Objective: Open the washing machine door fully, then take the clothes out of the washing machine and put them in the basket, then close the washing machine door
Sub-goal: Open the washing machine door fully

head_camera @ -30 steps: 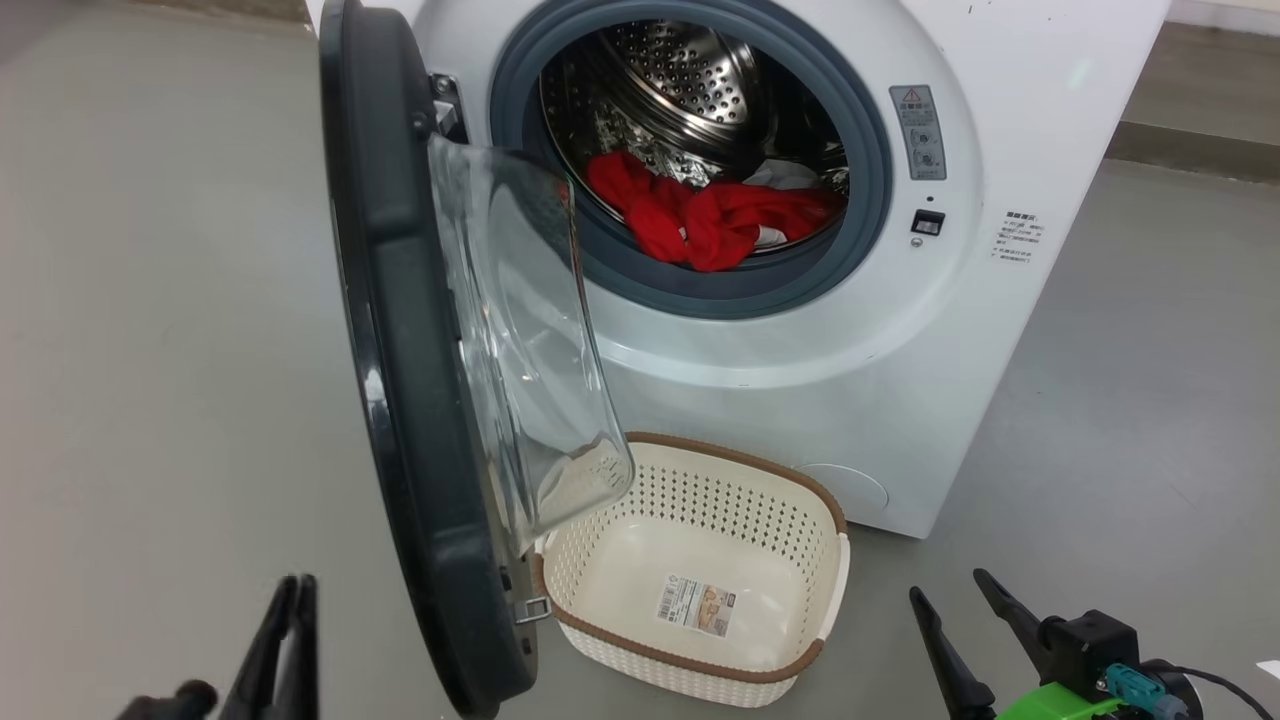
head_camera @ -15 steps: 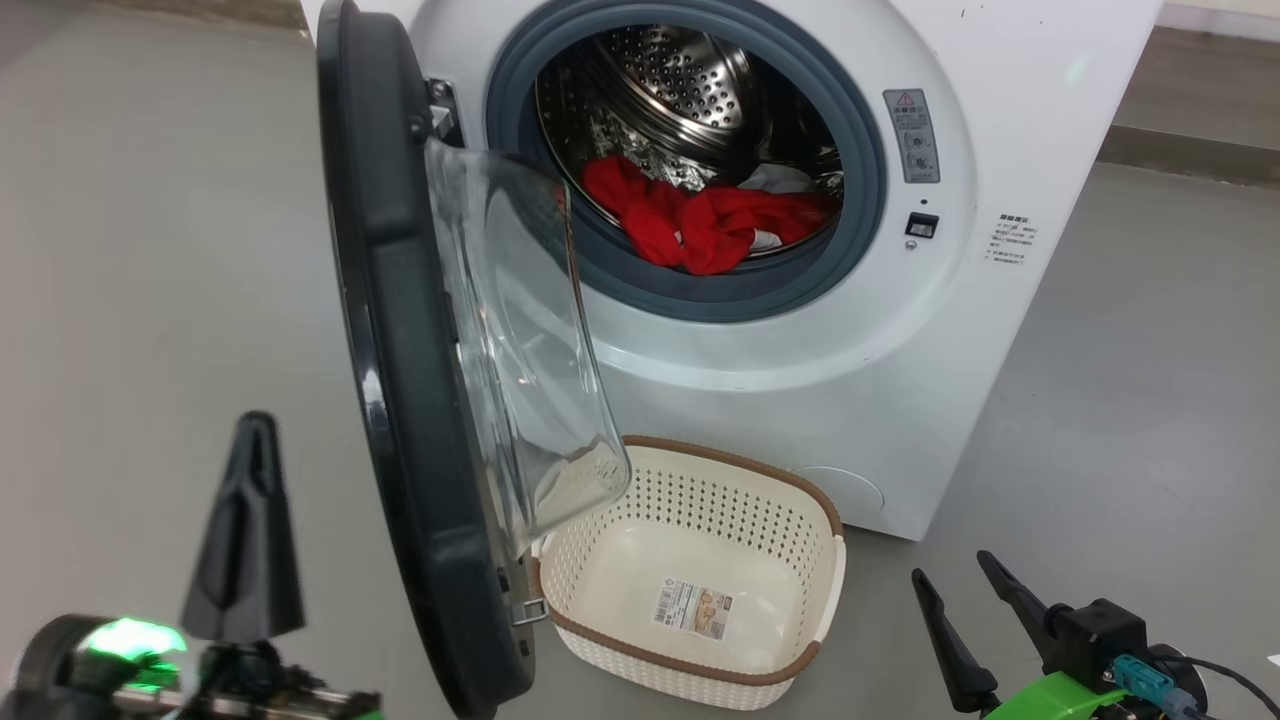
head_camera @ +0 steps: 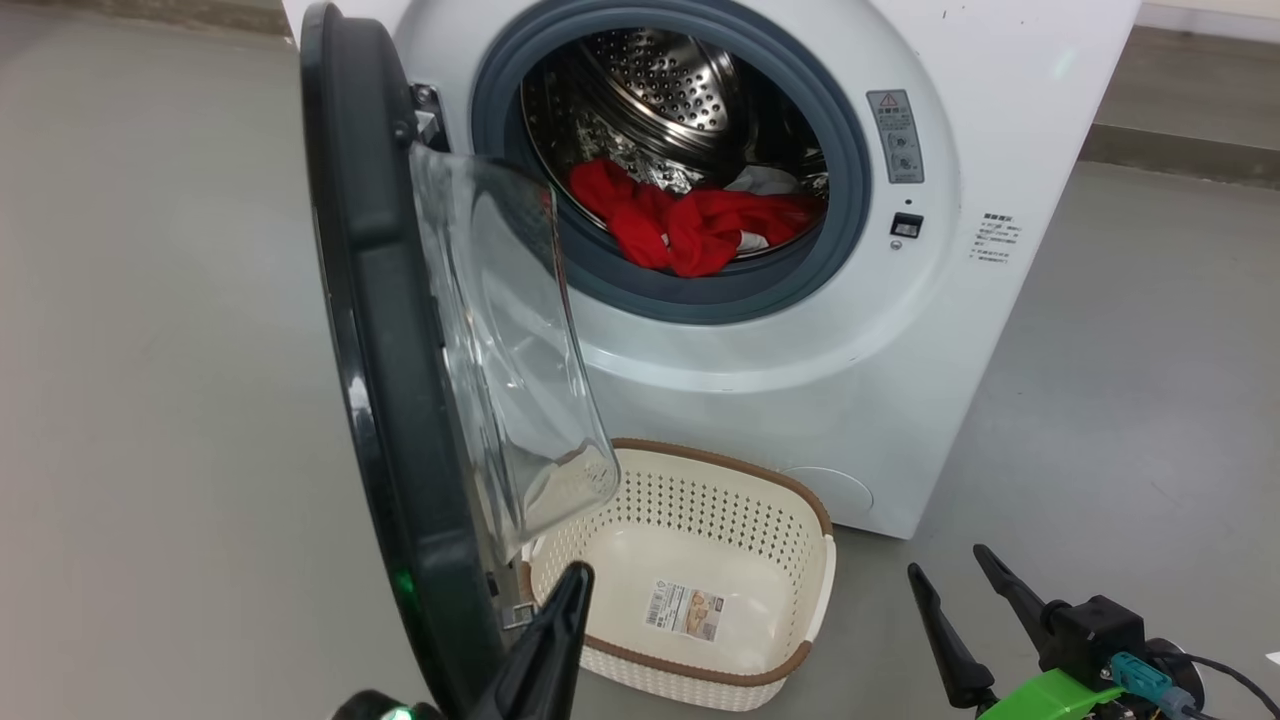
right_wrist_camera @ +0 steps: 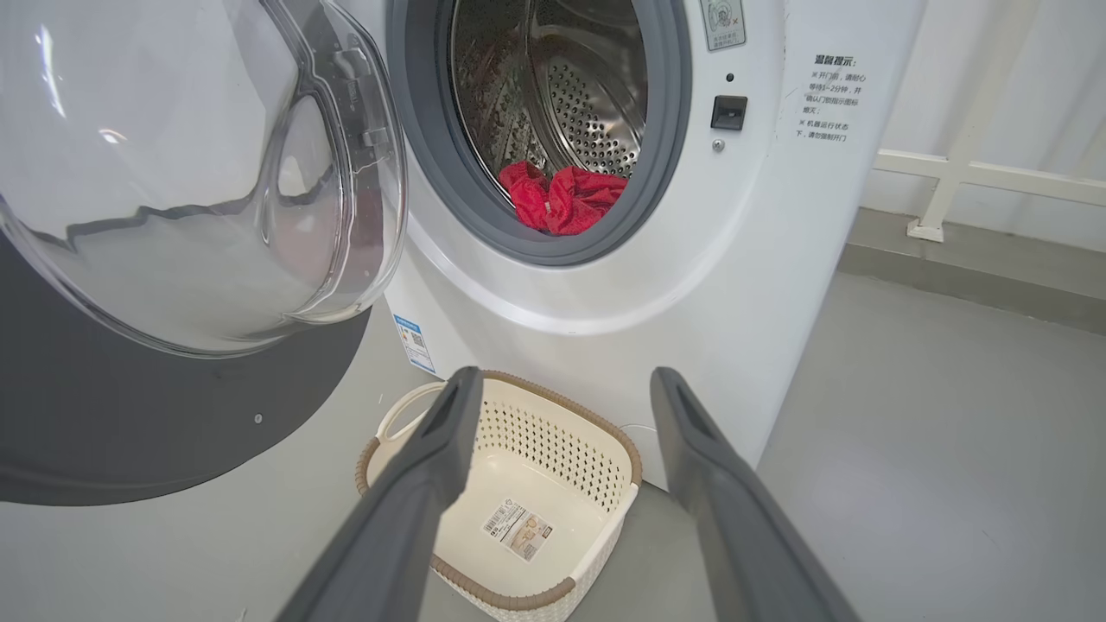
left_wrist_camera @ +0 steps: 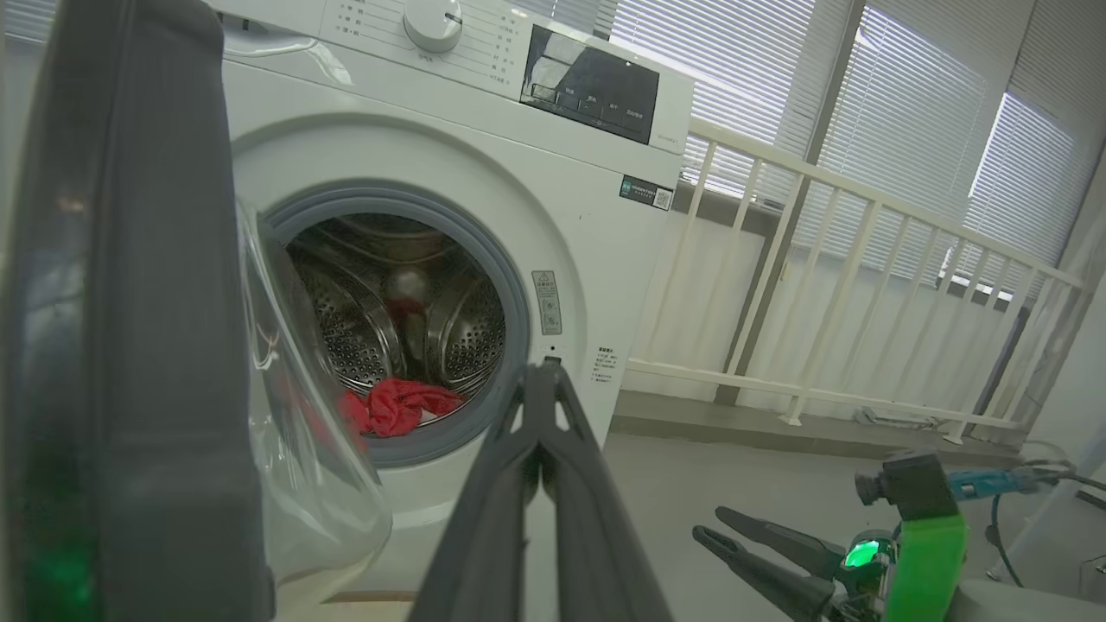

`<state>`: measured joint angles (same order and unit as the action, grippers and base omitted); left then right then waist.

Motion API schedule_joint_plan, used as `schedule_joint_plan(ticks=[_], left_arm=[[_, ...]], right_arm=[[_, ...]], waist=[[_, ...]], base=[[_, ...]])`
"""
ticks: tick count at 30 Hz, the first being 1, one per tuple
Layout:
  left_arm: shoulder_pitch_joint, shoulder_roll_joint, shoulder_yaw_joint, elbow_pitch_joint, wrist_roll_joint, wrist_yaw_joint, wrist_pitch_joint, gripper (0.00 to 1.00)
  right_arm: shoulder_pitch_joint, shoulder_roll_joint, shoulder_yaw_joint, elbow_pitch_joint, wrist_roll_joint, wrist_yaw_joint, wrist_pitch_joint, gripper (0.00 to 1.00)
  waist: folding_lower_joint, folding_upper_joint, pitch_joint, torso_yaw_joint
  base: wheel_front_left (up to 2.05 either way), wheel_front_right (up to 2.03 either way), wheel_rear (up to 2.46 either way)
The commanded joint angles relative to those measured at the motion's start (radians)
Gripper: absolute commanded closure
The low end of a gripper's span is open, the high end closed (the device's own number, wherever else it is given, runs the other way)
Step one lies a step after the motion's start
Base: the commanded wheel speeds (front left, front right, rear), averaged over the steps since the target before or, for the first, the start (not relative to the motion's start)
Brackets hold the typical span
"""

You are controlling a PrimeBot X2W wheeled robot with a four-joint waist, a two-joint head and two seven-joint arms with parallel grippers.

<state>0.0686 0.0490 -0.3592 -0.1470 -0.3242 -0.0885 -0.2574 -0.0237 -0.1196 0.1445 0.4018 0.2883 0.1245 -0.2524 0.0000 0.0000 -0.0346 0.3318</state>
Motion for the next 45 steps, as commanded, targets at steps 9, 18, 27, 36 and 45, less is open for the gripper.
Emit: schedule_joint_plan(ticks=[9,18,27,36,45], left_arm=[[-0.043,0.002,0.042,0.144,-0.042,0.037,0.004,1.0],[-0.062,0.006,0.08,0.233,-0.064,0.057,0.003,1.0],[-0.073,0.015,0.122,0.272,-0.078,0.067,-0.001,1.0],[-0.06,0.04,0.168,0.262,-0.082,0.079,-0.003,1.0],[-0.051,0.089,0.252,0.254,-0.097,0.1,-0.004,1.0]], right_arm=[[-0.032,0.003,0.022,-0.036,-0.003,0.006,-0.009,0.0],[-0.031,0.005,0.022,-0.046,-0.003,0.006,-0.009,0.0],[-0.031,0.004,0.016,-0.057,-0.003,0.006,-0.009,0.0],[-0.027,0.007,0.015,-0.06,-0.003,0.006,-0.009,0.0],[-0.037,0.009,0.017,-0.064,-0.006,0.006,-0.009,0.0]], waist=[[0.0,0.0,0.001,-0.005],[0.0,0.0,-0.002,-0.002],[0.0,0.0,0.004,0.009],[0.0,0.0,0.01,0.029],[0.0,0.0,0.031,0.048]], base=[[0.0,0.0,0.0],[0.0,0.0,0.0],[0.0,0.0,0.0],[0.0,0.0,0.0],[0.0,0.0,0.0]])
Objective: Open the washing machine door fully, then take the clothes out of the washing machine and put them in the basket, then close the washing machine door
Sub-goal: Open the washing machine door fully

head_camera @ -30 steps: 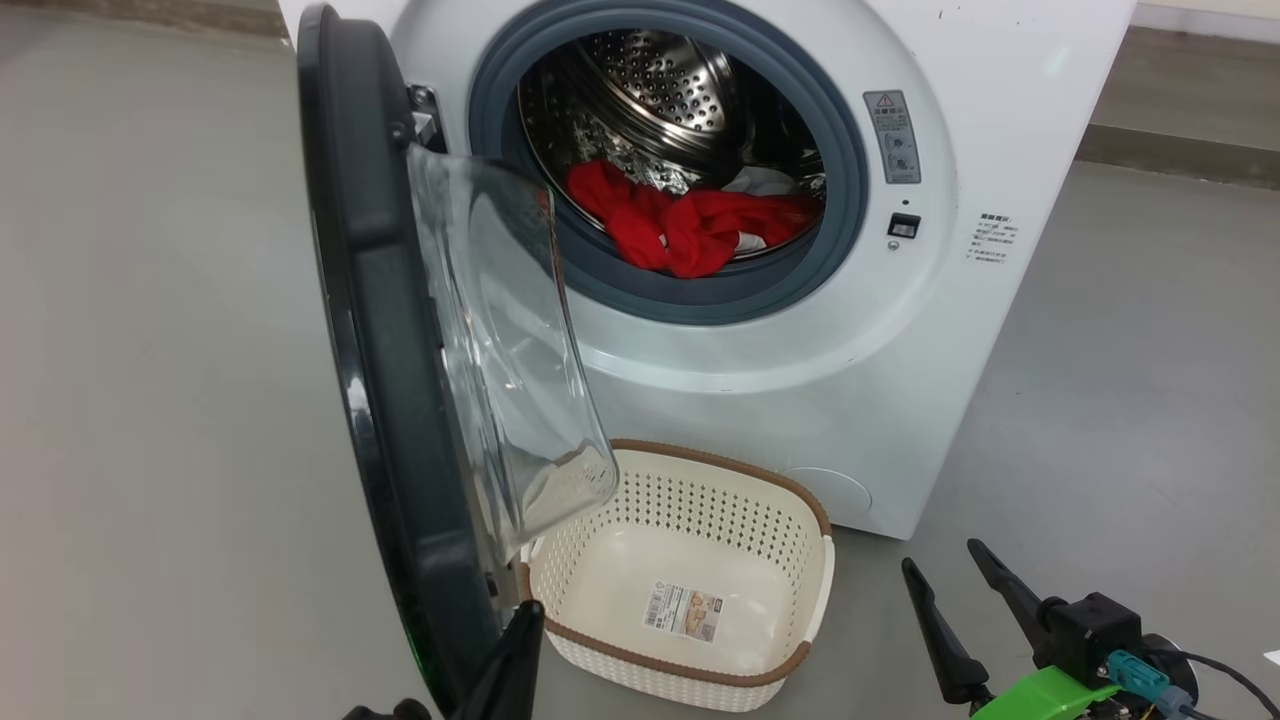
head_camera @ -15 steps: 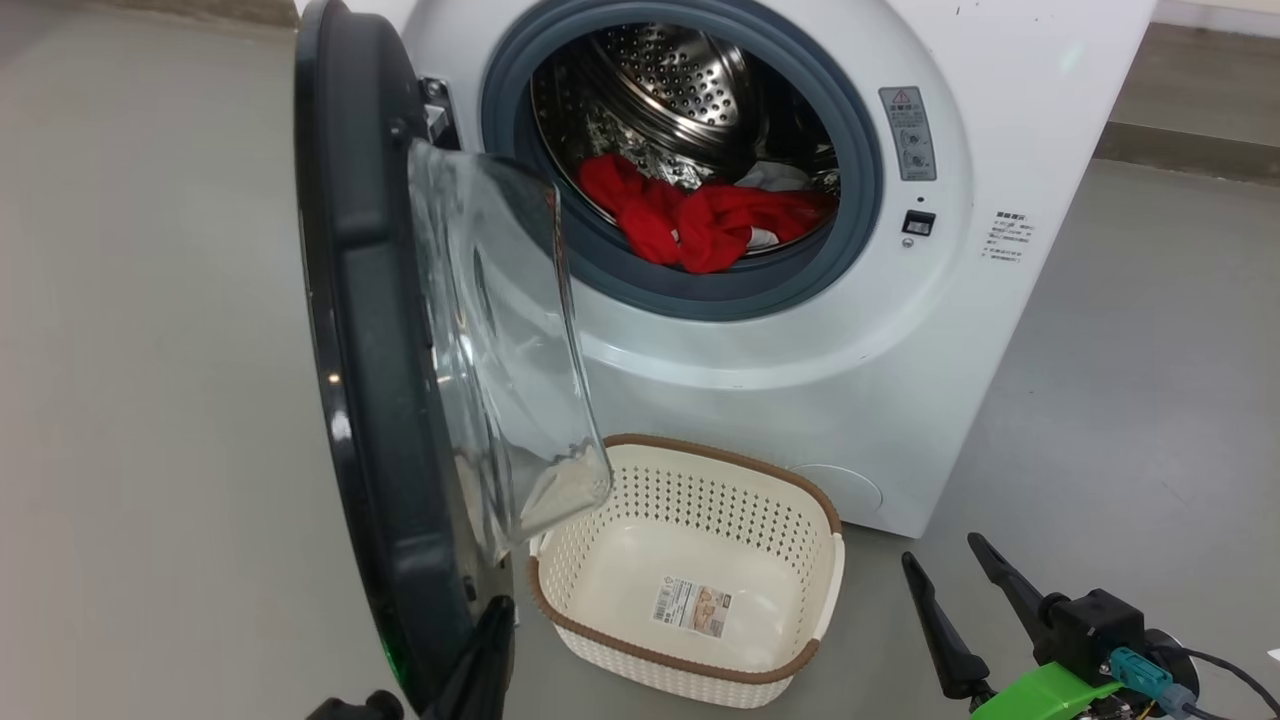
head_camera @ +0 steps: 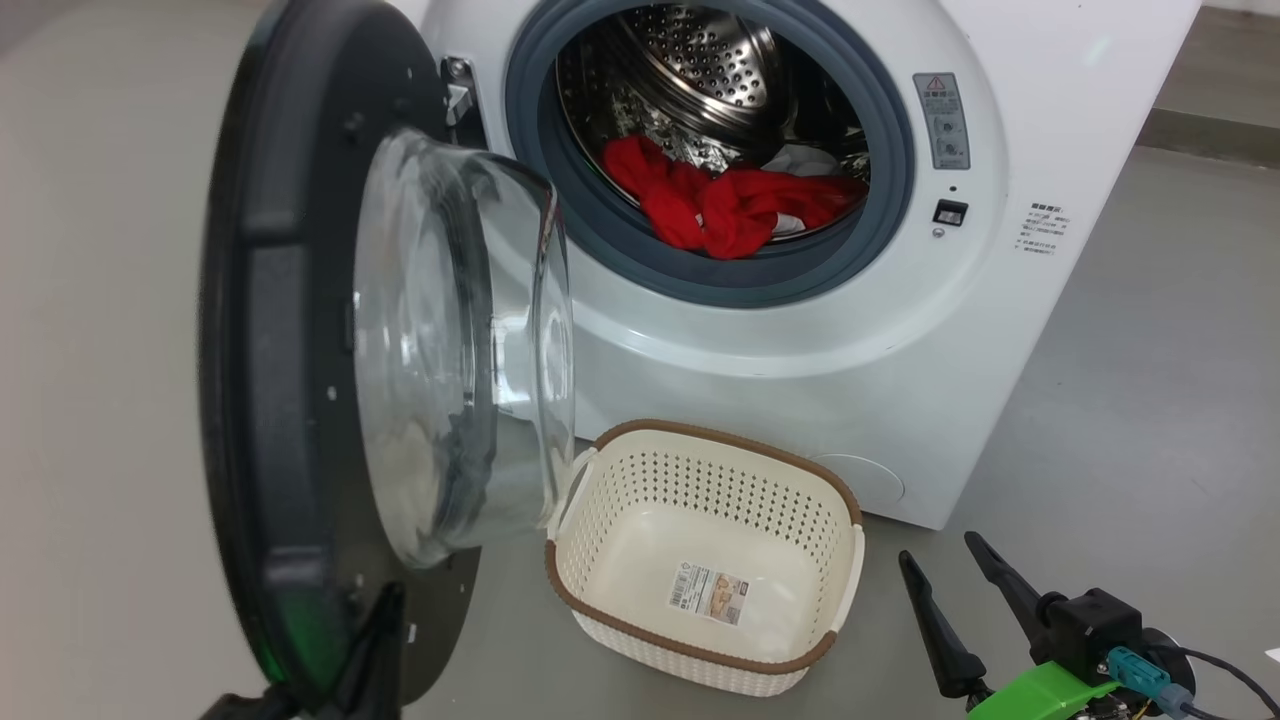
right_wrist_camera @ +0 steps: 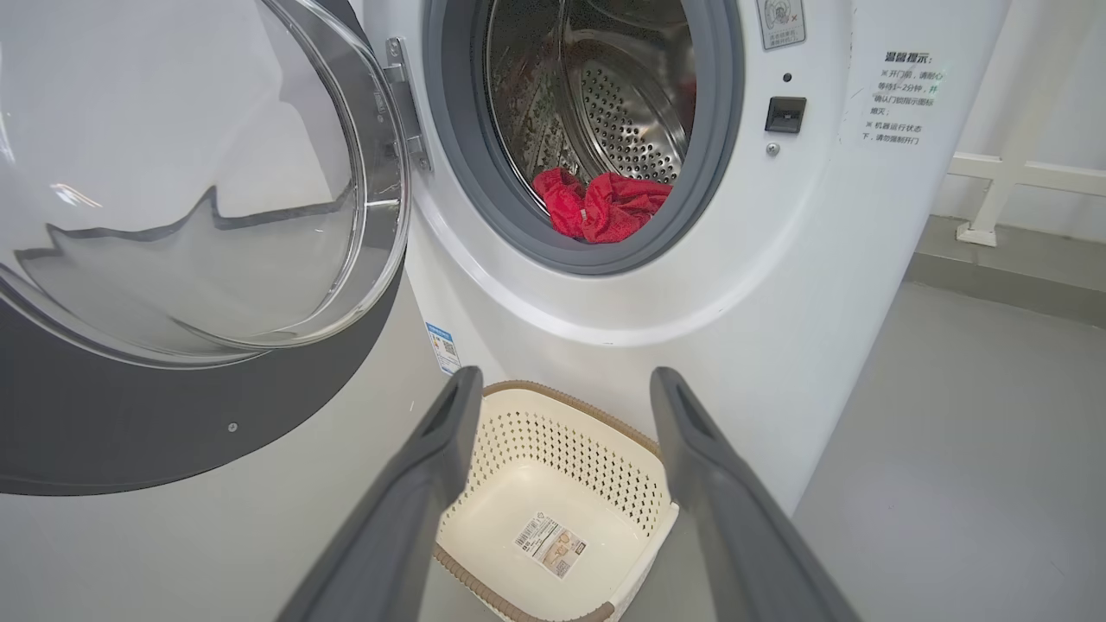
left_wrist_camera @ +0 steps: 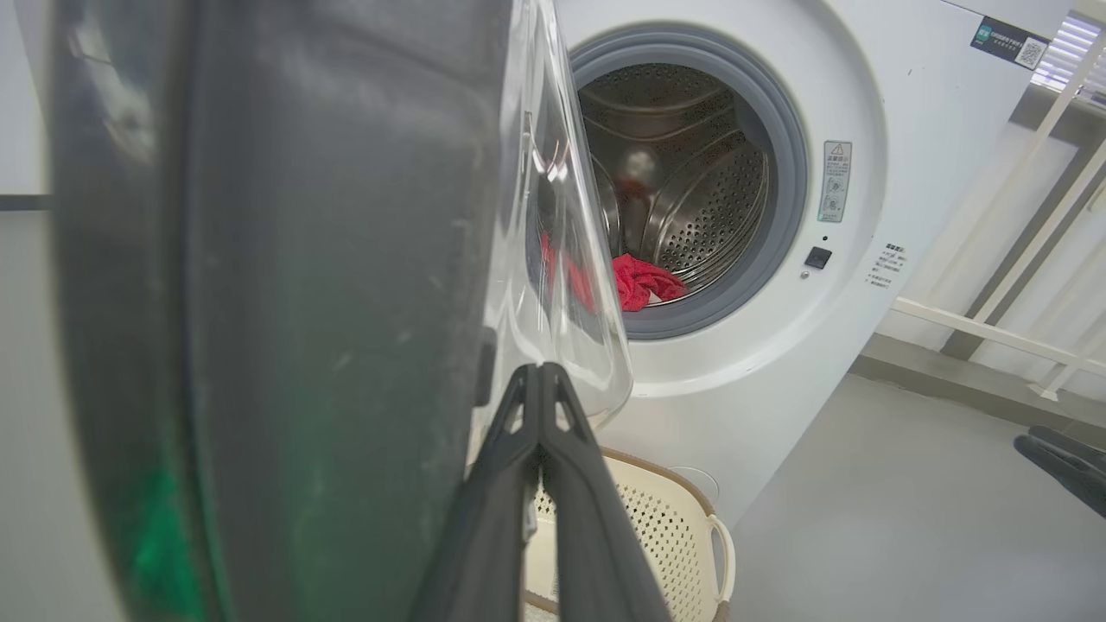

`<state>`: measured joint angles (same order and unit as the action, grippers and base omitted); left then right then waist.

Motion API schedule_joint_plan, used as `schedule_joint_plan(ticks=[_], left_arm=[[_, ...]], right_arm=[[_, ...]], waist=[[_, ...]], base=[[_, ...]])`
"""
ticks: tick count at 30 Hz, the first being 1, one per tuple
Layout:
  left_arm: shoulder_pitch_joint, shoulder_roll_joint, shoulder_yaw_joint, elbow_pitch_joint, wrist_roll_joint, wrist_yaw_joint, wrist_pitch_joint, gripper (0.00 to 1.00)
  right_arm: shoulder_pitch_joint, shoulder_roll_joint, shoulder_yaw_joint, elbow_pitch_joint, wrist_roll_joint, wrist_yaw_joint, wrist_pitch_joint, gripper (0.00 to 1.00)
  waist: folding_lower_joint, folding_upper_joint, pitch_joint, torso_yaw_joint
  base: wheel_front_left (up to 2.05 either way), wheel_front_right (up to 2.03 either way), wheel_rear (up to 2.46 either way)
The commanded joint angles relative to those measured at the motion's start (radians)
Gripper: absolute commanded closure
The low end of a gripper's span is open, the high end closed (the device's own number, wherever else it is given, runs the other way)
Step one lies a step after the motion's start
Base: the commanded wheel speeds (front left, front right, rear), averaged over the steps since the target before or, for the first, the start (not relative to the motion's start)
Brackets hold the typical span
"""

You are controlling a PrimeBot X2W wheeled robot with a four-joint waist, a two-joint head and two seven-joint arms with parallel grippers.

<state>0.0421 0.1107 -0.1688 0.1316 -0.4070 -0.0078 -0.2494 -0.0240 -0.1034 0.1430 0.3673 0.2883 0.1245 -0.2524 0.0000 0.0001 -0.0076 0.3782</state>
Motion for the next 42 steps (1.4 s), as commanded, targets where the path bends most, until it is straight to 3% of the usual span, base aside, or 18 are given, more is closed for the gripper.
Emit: schedule_joint_plan(ticks=[1,20,42], left_arm=[[-0.025,0.033,0.071,-0.024,-0.016,0.021,-0.012,1.0],[-0.058,0.089,0.268,0.004,-0.026,0.044,-0.012,1.0],[-0.211,0.182,0.528,0.24,0.039,-0.012,-0.012,1.0]], right_arm=[[-0.039,-0.008,0.018,-0.03,-0.006,0.006,-0.009,0.0],[-0.067,-0.013,0.015,-0.053,-0.017,0.006,-0.009,0.0],[-0.116,-0.02,0.034,-0.066,-0.03,0.006,-0.009,0.0]], waist=[[0.0,-0.0001,0.006,0.002],[0.0,-0.0001,0.049,-0.006],[0.0,-0.0001,0.113,-0.05]], base=[[0.0,0.0,0.0],[0.0,0.0,0.0],[0.0,0.0,0.0]])
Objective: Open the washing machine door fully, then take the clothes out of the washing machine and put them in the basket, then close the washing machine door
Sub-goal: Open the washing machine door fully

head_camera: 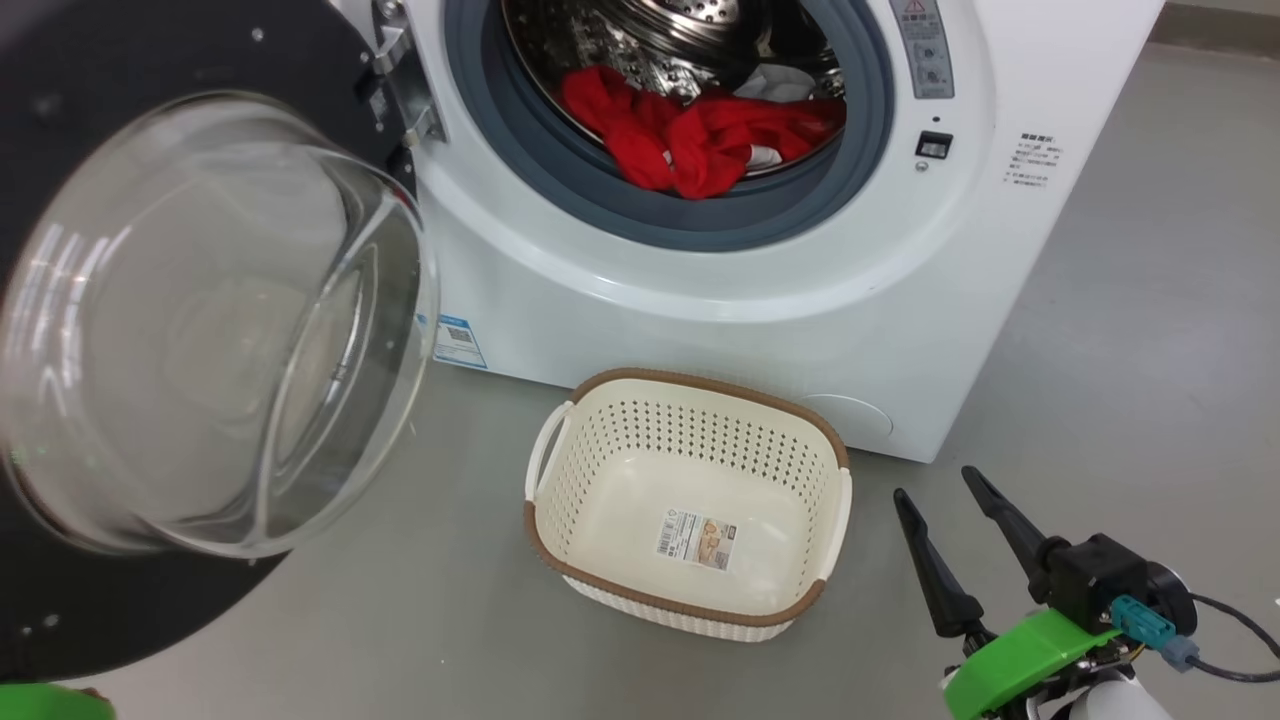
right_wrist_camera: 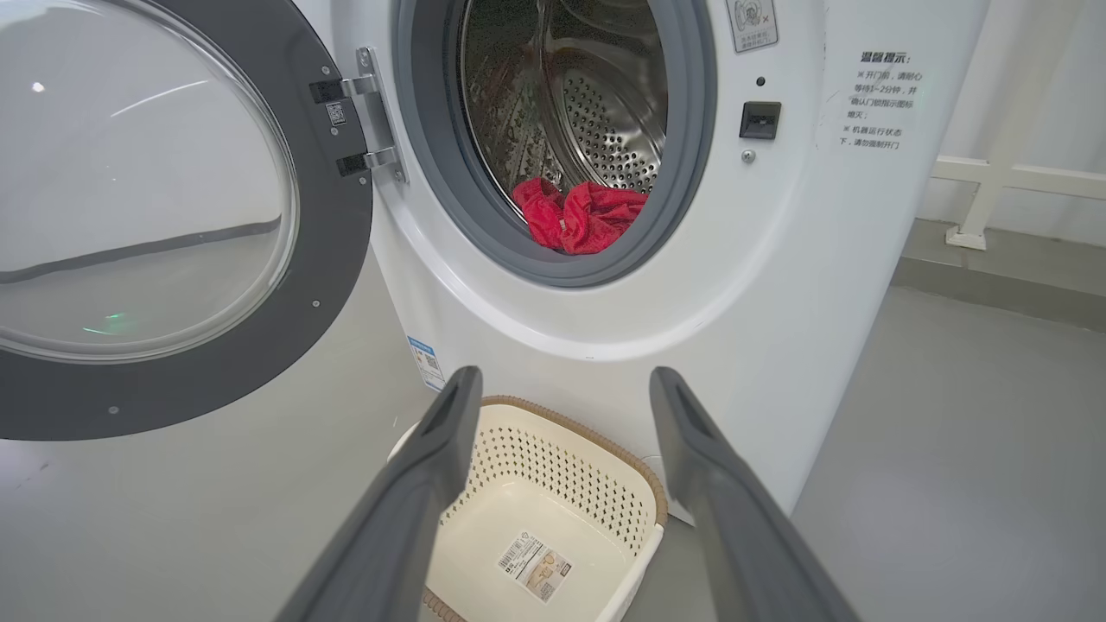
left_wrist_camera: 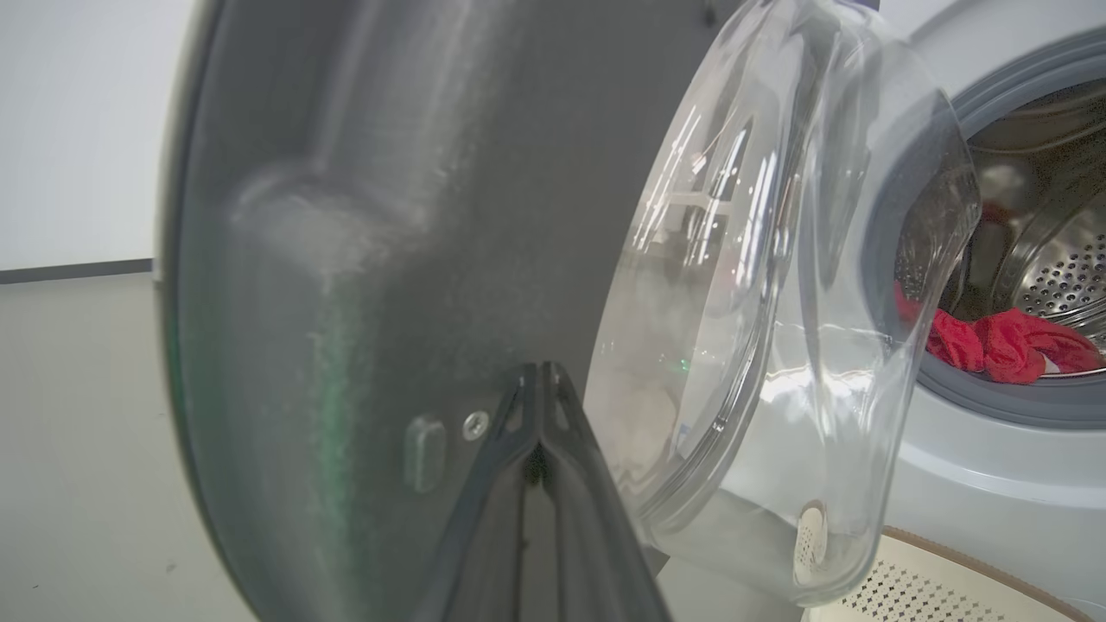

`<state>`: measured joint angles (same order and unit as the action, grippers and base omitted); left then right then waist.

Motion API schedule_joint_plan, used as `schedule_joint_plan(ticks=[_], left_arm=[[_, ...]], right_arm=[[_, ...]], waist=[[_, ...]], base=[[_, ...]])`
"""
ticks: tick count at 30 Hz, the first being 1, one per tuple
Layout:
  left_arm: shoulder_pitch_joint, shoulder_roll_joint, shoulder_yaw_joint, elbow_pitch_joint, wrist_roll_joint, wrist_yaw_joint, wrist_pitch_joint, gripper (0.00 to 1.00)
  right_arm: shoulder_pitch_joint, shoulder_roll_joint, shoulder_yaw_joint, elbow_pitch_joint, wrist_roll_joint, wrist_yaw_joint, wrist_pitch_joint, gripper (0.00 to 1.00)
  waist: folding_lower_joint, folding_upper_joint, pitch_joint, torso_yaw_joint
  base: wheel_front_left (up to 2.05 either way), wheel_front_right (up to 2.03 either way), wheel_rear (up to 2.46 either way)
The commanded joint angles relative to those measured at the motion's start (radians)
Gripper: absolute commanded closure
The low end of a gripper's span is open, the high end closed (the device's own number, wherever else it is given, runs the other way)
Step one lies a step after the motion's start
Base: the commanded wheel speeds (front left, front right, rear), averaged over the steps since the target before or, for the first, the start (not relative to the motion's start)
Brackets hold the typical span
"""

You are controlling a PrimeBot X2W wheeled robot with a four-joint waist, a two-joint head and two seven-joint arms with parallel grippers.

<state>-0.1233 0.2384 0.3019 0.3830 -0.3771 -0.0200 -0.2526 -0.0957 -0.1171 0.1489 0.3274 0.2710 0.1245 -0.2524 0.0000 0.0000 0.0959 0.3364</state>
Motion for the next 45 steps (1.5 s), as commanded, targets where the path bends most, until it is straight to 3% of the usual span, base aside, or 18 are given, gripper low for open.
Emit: schedule_joint_plan(ticks=[1,28,39,45], left_arm=[[-0.055,0.06,0.07,0.003,0.014,-0.004,-0.009,1.0],[-0.256,0.139,0.298,0.25,0.166,-0.084,-0.009,1.0],[-0.293,0.154,0.326,0.325,0.179,-0.108,-0.009,1.0],[-0.249,0.122,0.285,0.299,0.125,-0.11,-0.009,1.0]], right_arm=[[-0.048,-0.007,0.029,-0.026,-0.014,0.006,-0.009,0.0],[-0.101,-0.017,0.027,-0.035,-0.035,0.006,-0.009,0.0],[-0.105,-0.014,0.024,-0.024,-0.034,0.006,-0.009,0.0],[-0.096,-0.009,0.03,-0.016,-0.025,0.006,-0.009,0.0]], waist=[[0.0,0.0,0.015,-0.012],[0.0,0.0,0.097,-0.06],[0.0,0.0,0.08,-0.06],[0.0,0.0,0.049,-0.059]], base=[[0.0,0.0,0.0],[0.0,0.0,0.0],[0.0,0.0,0.0],[0.0,0.0,0.0]])
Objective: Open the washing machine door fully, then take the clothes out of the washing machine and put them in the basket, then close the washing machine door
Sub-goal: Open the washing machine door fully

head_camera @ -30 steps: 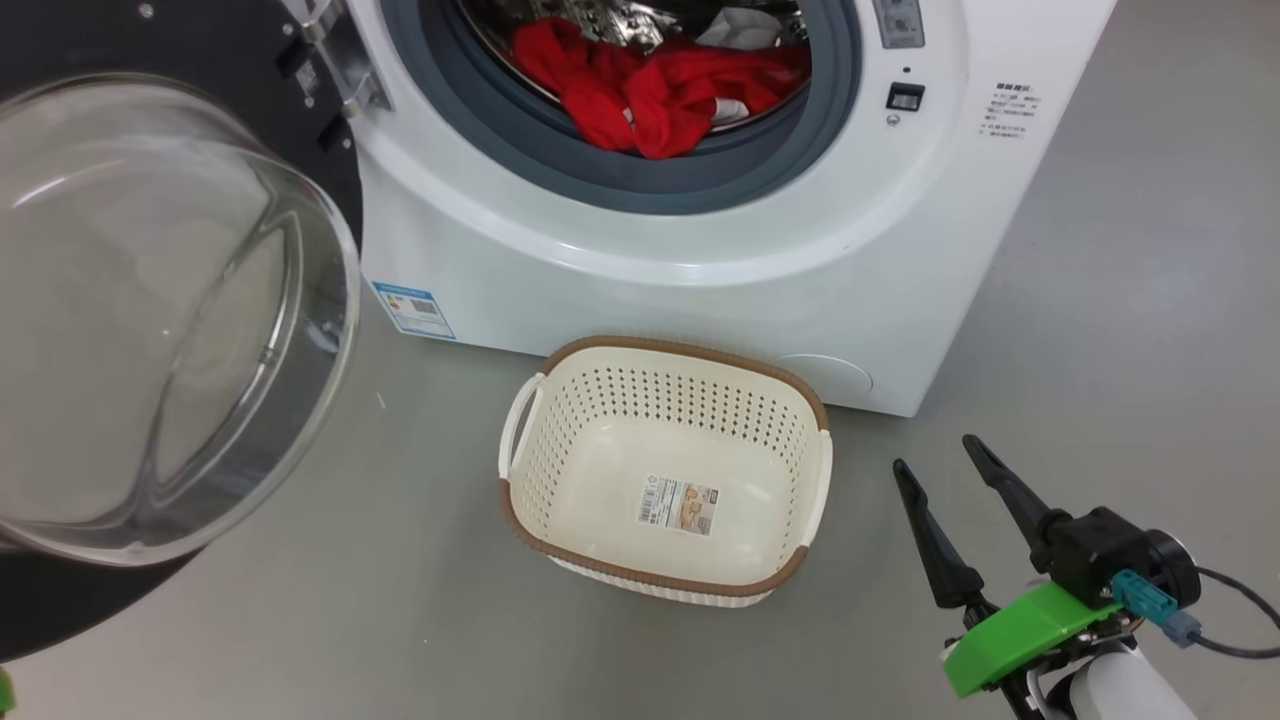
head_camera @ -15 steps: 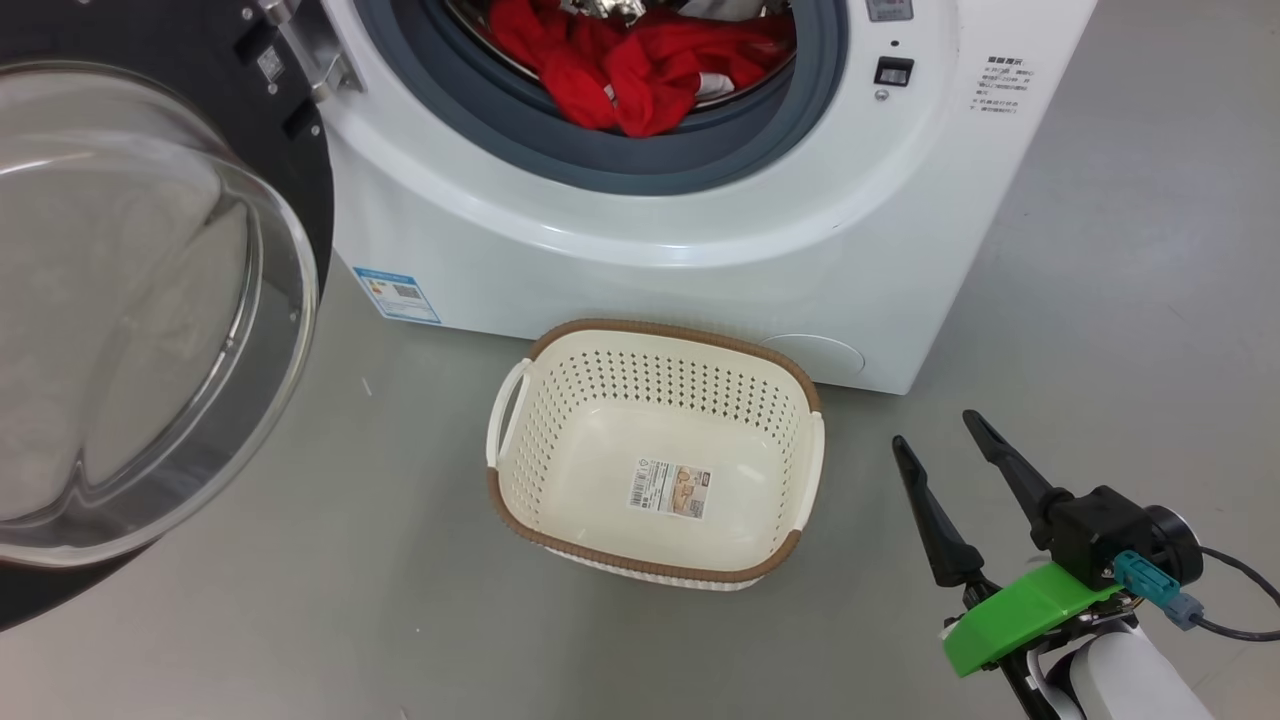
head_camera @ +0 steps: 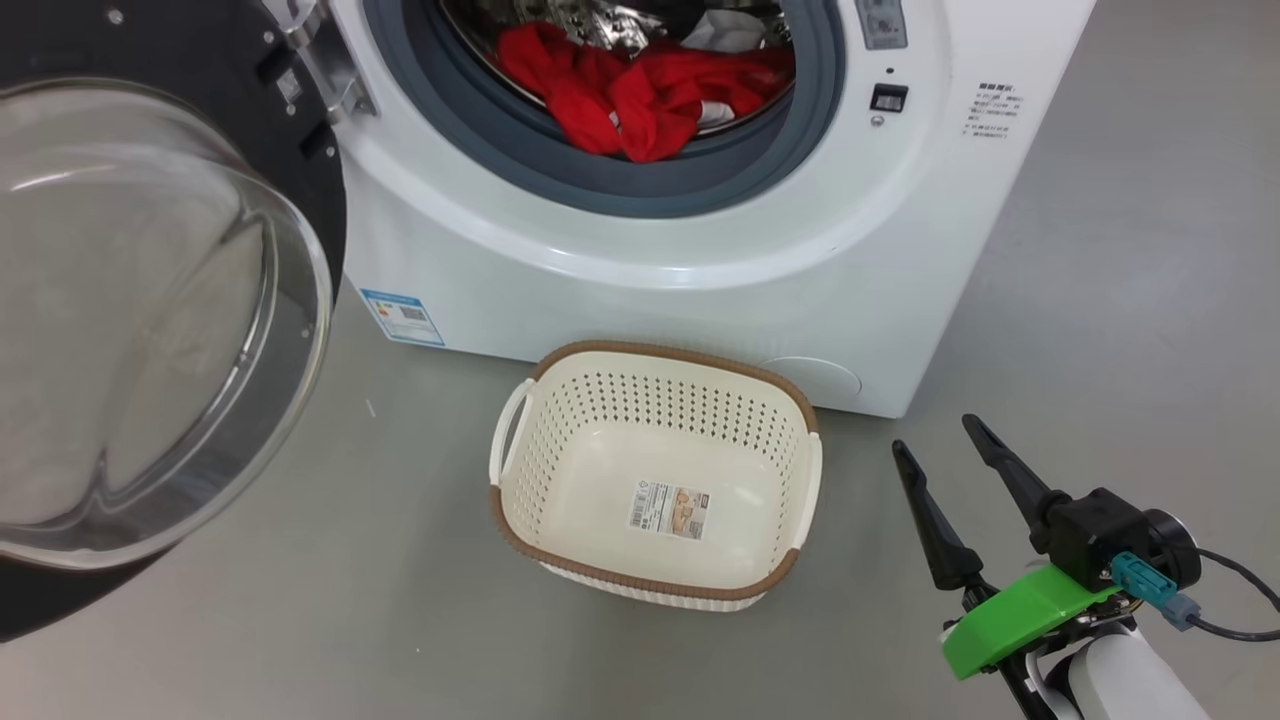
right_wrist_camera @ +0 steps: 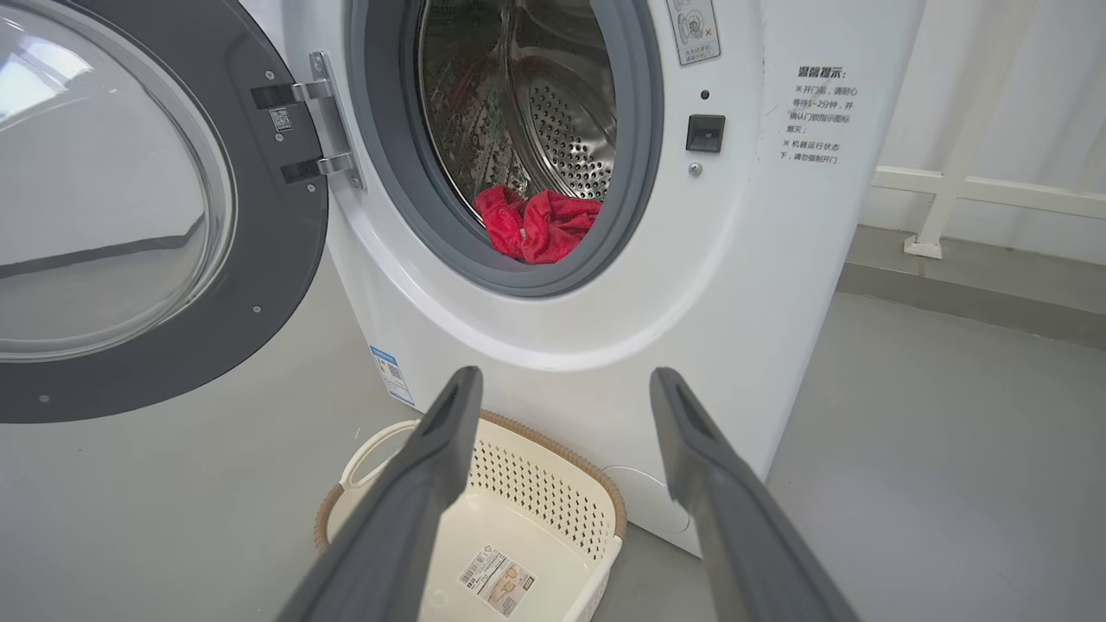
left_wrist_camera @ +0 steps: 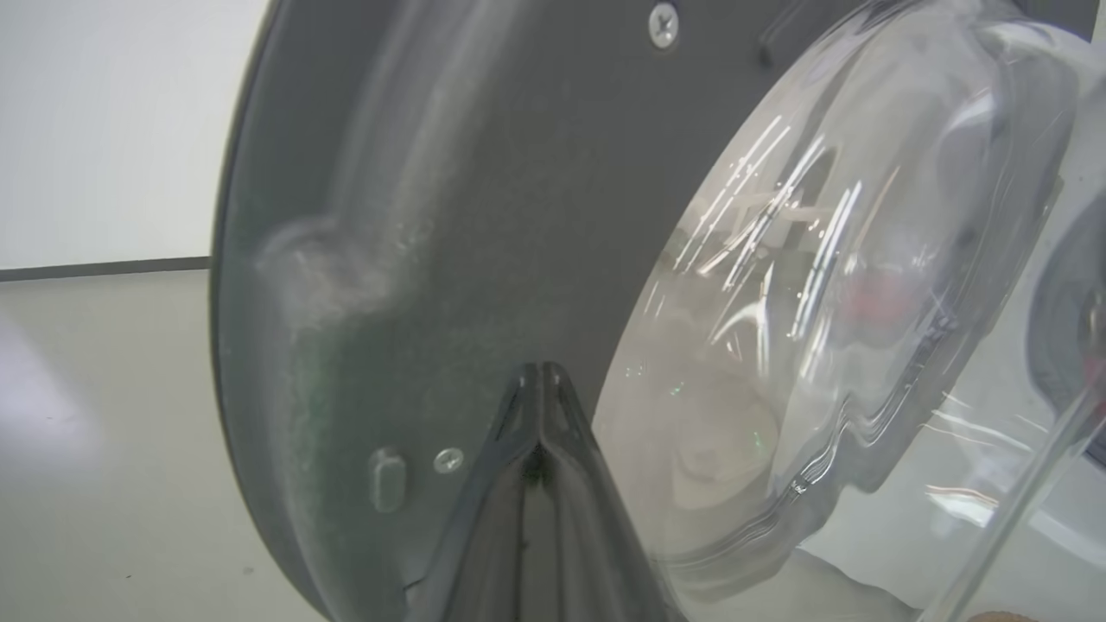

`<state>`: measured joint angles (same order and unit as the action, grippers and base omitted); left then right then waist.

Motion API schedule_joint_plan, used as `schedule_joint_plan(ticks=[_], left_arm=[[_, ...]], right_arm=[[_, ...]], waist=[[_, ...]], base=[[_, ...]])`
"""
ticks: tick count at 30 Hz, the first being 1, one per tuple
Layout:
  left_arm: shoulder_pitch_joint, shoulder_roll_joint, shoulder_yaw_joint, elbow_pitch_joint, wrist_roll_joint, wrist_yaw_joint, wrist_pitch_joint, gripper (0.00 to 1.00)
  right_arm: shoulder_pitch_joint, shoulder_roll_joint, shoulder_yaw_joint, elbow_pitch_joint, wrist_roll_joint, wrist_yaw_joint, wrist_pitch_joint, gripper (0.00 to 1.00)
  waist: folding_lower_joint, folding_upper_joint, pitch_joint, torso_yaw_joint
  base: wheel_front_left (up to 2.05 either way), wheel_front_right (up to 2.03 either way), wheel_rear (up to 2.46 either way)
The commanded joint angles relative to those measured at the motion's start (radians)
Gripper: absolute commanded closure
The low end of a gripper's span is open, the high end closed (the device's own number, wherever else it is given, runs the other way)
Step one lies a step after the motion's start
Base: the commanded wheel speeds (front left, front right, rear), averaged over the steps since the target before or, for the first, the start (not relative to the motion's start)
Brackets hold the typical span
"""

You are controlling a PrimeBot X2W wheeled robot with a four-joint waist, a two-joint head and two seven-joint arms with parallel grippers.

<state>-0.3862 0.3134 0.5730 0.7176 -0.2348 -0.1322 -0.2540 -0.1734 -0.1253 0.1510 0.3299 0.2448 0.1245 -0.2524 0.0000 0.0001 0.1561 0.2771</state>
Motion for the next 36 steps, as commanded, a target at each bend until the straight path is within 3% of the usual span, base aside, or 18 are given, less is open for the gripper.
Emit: schedule_joint_plan(ticks=[1,4,5,8,9,10,17,23,36], left_arm=[[0.025,0.044,0.006,-0.045,-0.024,0.002,-0.008,1.0],[0.047,0.032,-0.007,-0.069,-0.041,0.002,-0.008,0.98],[0.059,0.025,-0.014,-0.083,-0.045,0.002,-0.008,0.92],[0.095,-0.001,-0.029,-0.134,-0.057,0.002,-0.008,0.51],[0.109,-0.014,-0.033,-0.154,-0.058,0.002,-0.008,0.21],[0.123,-0.026,-0.038,-0.172,-0.059,0.002,-0.008,0.0],[0.219,-0.109,-0.079,-0.303,-0.046,0.002,-0.008,0.0],[0.303,-0.19,-0.191,-0.414,-0.042,0.002,-0.008,0.0],[0.401,-0.182,-0.387,-0.529,-0.112,0.002,-0.008,0.0]], right_arm=[[-0.016,0.001,0.029,-0.017,0.003,0.006,-0.009,0.0],[-0.012,0.002,0.03,-0.016,0.006,0.006,-0.009,0.0],[-0.008,0.002,0.03,-0.015,0.008,0.006,-0.009,0.0],[0.003,0.002,0.032,-0.013,0.012,0.006,-0.009,0.0],[0.007,0.002,0.033,-0.012,0.014,0.006,-0.009,0.0],[0.009,0.003,0.034,-0.011,0.016,0.006,-0.009,0.0],[0.025,0.004,0.035,-0.011,0.028,0.006,-0.009,0.0],[0.049,0.006,0.022,-0.017,0.04,0.006,-0.009,0.0],[0.077,0.01,-0.004,-0.03,0.04,0.006,-0.009,0.0]], waist=[[0.0,-0.0001,-0.017,0.0],[0.0,-0.0001,-0.029,0.002],[0.0,-0.0001,-0.036,0.004],[0.0,-0.0001,-0.054,0.008],[0.0,-0.0001,-0.06,0.009],[0.0,-0.0001,-0.065,0.009],[0.0,-0.0001,-0.093,0.001],[0.0,-0.0001,-0.112,-0.017],[0.0,-0.0001,-0.12,-0.132]], base=[[0.0,0.0,0.0],[0.0,0.0,0.0],[0.0,0.0,0.0],[0.0,0.0,0.0],[0.0,0.0,0.0],[0.0,0.0,0.0],[0.0,0.0,0.0],[0.0,0.0,0.0],[0.0,0.0,0.0]])
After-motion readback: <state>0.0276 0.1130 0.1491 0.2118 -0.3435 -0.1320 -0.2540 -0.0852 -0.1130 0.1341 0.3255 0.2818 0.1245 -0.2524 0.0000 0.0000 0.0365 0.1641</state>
